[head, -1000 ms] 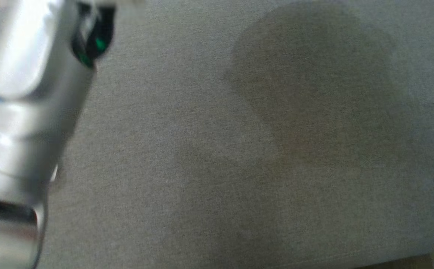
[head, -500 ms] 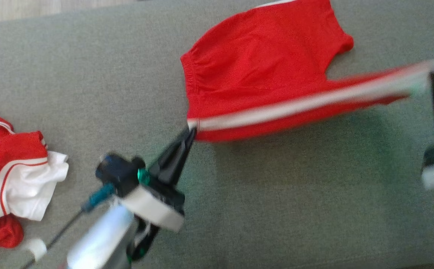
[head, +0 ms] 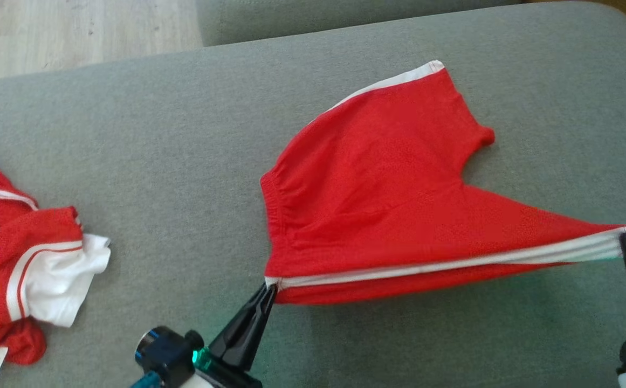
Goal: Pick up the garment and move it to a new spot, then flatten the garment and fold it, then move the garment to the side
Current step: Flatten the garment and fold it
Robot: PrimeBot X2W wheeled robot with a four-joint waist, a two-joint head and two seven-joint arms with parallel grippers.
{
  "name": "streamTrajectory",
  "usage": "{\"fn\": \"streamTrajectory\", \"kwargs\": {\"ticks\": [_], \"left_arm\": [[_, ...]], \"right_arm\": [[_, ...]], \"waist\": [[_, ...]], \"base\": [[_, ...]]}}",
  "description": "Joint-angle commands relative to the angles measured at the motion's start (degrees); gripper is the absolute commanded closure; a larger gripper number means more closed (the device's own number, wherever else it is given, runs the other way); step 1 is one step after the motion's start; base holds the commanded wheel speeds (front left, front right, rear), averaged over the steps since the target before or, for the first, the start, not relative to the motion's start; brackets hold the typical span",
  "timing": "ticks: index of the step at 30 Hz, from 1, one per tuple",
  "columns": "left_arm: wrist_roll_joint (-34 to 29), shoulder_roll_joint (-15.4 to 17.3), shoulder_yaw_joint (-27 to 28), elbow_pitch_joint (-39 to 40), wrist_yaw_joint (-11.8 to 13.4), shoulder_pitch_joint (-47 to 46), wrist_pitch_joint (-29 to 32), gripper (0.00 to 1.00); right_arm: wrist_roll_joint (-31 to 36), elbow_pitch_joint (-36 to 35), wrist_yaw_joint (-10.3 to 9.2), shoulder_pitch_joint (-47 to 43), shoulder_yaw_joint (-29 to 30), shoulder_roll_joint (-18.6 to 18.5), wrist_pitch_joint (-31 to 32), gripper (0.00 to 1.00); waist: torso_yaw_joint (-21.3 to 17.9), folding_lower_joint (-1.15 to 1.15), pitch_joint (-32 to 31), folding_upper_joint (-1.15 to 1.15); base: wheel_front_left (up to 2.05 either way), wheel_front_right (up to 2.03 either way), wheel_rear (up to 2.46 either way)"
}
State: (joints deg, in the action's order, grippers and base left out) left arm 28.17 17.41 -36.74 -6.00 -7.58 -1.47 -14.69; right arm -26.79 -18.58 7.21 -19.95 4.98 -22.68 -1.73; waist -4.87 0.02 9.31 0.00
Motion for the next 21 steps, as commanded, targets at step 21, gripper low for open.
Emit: {"fn": "streamTrajectory", "kwargs": {"ticks": [21], "left_arm": [[5.3,-7.3,-2.8,-14.3,0.1,-31.0,2.9,1.00]], "right_arm": [[-3.7,15.3,0.28,32.3,-7.3,-10.3,10.2,1.00]], "waist": [[8.3,-0.02,11.0,0.00]], "base": [[0.00,0.00,0.00]]}}
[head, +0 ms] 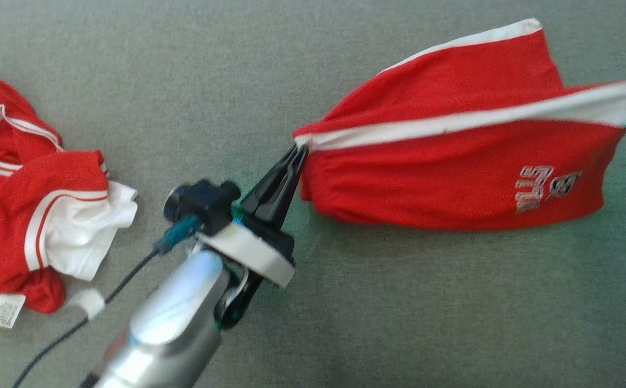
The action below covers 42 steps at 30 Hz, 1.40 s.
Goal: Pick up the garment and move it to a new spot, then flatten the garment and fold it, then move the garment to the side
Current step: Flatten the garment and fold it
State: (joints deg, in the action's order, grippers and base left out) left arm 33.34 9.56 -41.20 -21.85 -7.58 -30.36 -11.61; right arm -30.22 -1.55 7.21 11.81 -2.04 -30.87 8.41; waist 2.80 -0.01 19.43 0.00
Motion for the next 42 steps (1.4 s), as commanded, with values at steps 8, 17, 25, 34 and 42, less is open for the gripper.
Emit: {"fn": "streamTrajectory", "kwargs": {"ticks": [8,17,25,34,42], "left_arm": [[2.6,-0.9,-2.1,-3.8,0.1,-12.7,-0.6,1.00],[3.4,-1.9,-4.6,-9.9,0.1,-17.6,-1.3,0.52],[2.1,-2.7,-3.7,-12.2,0.7,-17.0,-3.2,0.00],[-8.8,-2.3,7.5,1.5,7.7,-3.8,-3.4,0.00],[-20.9,-4.1,16.1,15.9,13.3,11.8,-3.4,0.00]], "right_arm": [[-3.0,7.8,0.28,14.9,-6.1,-6.4,2.0,1.00],[-5.9,19.0,0.28,25.4,-14.4,-6.7,0.1,1.00],[-6.1,27.2,0.28,27.9,-18.1,-4.9,-9.7,0.00],[-8.5,32.7,0.28,20.9,-18.1,-3.2,-12.4,0.00],[-7.1,43.4,0.28,20.0,-13.7,-0.6,-9.9,0.00]], "waist": [[2.9,0.01,5.6,0.00],[4.4,0.01,7.3,0.00],[4.2,0.01,5.7,0.00],[3.3,0.01,-0.4,0.00],[6.9,0.01,-3.6,0.00]], "base": [[0.00,0.00,0.00],[0.00,0.00,0.00],[0.00,0.00,0.00],[0.00,0.00,0.00],[0.00,0.00,0.00]]}}
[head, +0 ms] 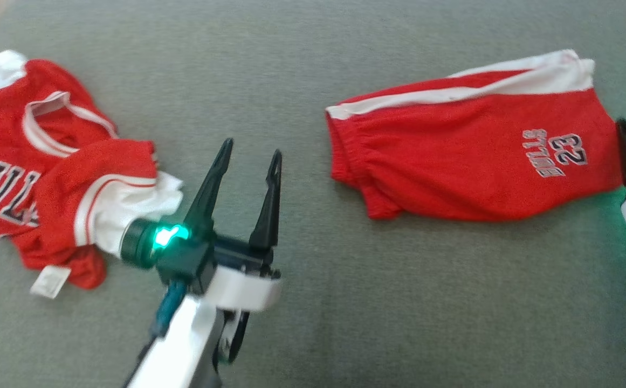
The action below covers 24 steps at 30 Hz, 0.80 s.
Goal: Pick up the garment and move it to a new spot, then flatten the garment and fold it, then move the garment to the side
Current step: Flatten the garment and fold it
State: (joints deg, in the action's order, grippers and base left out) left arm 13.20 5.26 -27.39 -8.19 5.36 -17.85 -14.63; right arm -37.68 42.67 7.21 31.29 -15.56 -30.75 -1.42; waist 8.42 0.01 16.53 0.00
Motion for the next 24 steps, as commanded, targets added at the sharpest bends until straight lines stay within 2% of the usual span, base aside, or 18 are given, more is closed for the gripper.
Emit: {"fn": "streamTrajectory", "kwargs": {"ticks": [1,6,12,13,14,15,24], "left_arm": [[-1.7,-0.1,2.8,3.3,0.8,0.8,-0.4,0.00],[-5.8,-1.3,4.3,6.8,3.0,5.9,-0.4,0.00],[-7.0,-1.9,5.9,9.1,3.6,8.6,-0.4,0.00],[-7.0,-2.0,6.2,9.3,3.5,8.8,-0.4,0.00],[-7.0,-2.0,6.5,9.3,3.5,9.0,-0.4,0.00],[-7.2,-2.1,6.8,9.1,3.4,9.1,-0.4,0.00],[-8.4,-2.2,9.4,7.3,3.3,10.4,-0.4,0.00]], "right_arm": [[0.5,0.6,0.28,0.7,0.3,-0.4,0.3,0.00],[0.9,7.0,0.28,1.8,2.0,1.0,1.8,0.00],[0.6,12.3,0.28,3.1,2.2,2.5,4.5,0.00],[0.5,12.8,0.28,3.3,2.0,2.8,5.2,0.05],[0.2,13.0,0.28,3.5,1.7,3.0,5.7,0.61],[-0.1,13.1,0.28,3.6,1.5,3.1,5.9,0.99],[-1.5,13.3,0.28,3.1,0.8,1.5,4.1,1.00]], "waist": [[2.0,-0.01,-0.9,0.00],[5.2,-0.01,-1.3,0.00],[7.4,-0.01,-1.1,0.00],[7.6,-0.01,-1.1,0.00],[7.6,-0.01,-1.1,0.00],[7.7,-0.01,-1.1,0.00],[4.4,-0.01,-3.2,0.00]], "base": [[0.00,0.00,0.00],[0.00,0.00,0.00],[0.00,0.00,0.00],[0.00,0.00,0.00],[0.00,0.00,0.00],[0.00,0.00,0.00],[0.00,0.00,0.00]]}}
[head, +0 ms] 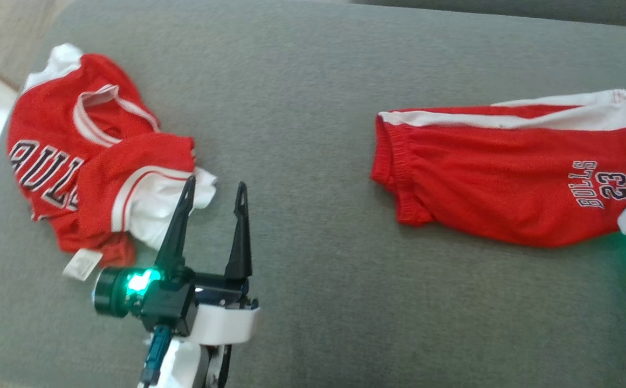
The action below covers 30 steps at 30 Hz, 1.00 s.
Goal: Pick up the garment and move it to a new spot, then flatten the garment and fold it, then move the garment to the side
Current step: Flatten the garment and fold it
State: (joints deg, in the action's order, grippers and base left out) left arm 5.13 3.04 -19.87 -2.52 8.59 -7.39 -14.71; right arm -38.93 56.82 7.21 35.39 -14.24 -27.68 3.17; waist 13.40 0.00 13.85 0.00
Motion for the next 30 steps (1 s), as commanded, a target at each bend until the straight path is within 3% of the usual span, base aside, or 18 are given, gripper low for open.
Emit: {"fn": "streamTrajectory", "kwargs": {"ticks": [1,9,14,20,30], "left_arm": [[-0.6,0.0,2.3,1.5,0.2,0.2,-0.3,0.00],[-2.0,0.3,4.7,1.2,0.5,2.5,-0.3,0.00],[-2.9,0.4,4.4,0.7,-0.4,2.6,-0.3,0.00],[-3.2,0.3,4.2,-0.8,-0.3,3.4,-0.3,0.00],[-2.9,0.1,3.4,-3.0,-0.3,4.5,-0.3,0.00]], "right_arm": [[-0.3,-0.8,0.28,-1.2,-0.6,-2.1,-0.8,1.00],[-0.5,-1.3,0.28,-3.2,-0.4,-7.2,-2.0,1.00],[0.1,-4.1,0.28,-1.6,-0.9,-7.8,-3.2,1.00],[0.2,-11.7,0.28,-0.4,-3.2,-4.1,-2.9,1.00],[0.4,-26.7,0.28,-2.1,-10.9,3.9,2.5,1.00]], "waist": [[-1.3,0.00,-0.8,0.00],[-5.4,0.00,-1.9,0.00],[-7.0,0.00,-2.5,0.00],[-8.2,0.00,-4.8,0.00],[-6.8,0.00,-7.3,0.00]], "base": [[0.00,0.00,0.00],[0.00,0.00,0.00],[0.00,0.00,0.00],[0.00,0.00,0.00],[0.00,0.00,0.00]]}}
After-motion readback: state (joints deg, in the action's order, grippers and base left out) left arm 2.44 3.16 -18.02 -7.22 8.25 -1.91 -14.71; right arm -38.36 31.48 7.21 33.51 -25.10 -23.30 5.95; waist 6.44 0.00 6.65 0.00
